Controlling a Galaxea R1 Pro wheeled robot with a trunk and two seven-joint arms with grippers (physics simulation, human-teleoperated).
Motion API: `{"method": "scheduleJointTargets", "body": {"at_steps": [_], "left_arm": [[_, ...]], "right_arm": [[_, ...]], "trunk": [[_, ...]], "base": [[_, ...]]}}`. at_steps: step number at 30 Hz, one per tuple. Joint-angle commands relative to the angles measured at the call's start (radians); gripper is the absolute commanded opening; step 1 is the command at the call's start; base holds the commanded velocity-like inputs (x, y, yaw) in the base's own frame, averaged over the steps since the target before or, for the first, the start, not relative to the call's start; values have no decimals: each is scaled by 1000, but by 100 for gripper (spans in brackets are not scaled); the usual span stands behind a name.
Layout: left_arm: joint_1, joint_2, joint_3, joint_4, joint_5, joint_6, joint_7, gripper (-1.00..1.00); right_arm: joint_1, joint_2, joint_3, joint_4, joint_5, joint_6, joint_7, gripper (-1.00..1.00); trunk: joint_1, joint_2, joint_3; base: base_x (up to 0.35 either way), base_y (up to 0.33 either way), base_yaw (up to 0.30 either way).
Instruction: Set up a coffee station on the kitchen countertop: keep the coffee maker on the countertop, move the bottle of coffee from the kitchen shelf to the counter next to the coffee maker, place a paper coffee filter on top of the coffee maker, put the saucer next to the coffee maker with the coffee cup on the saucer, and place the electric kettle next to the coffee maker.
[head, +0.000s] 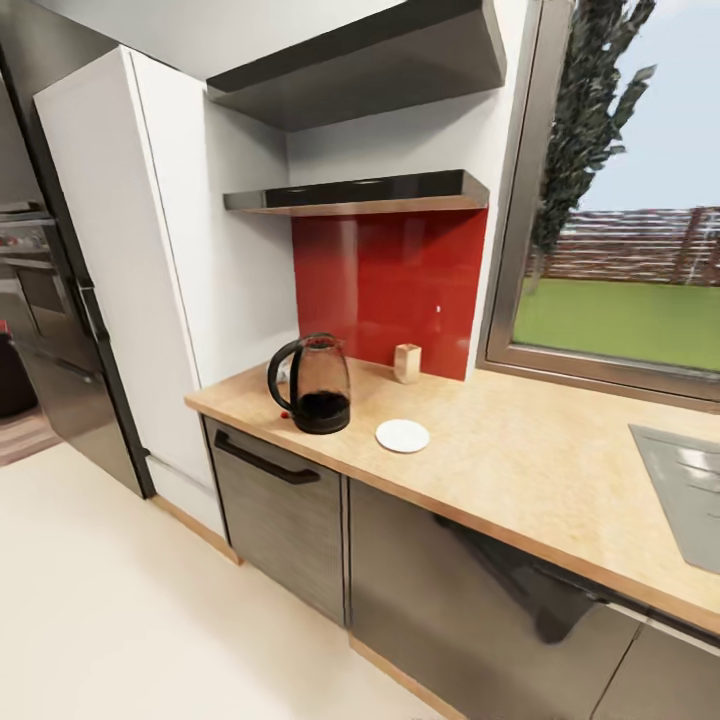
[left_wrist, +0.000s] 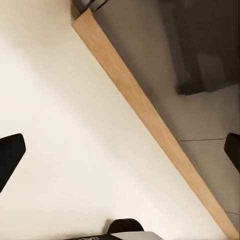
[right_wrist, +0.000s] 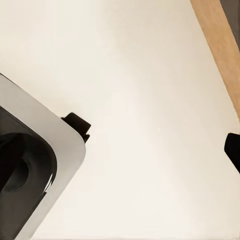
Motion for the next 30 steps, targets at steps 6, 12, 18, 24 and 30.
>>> {"method": "scheduleJointTargets", "body": {"at_steps": [6,12,18,24,30], "left_arm": [[0,1,-8,1,5,-8,0,100],[0,1,-8,1,5,-8,0,100],[0,1,-8,2,5,-8,0,100],[0,1,-8,2,5,-8,0,100],[0,1,-8,2,5,-8,0,100]], "right_arm": [[-1,0,-9,0,3,-3,7,100],[-1,0,-9,0,2,-3,6,100],[-1,0,-9,0,2,-3,7,100],[-1,0,-9,0,2,-2,7,100],[-1,0,-9,0,1,-2,7,100]], "trunk": [[0,-1,-1],[0,-1,-1],[0,-1,-1],[0,-1,-1],[0,-1,-1]], "base": [[46,135,-122],[108,281,-20],[88,205,-38],[15,33,-227],[2,4,-277]]}}
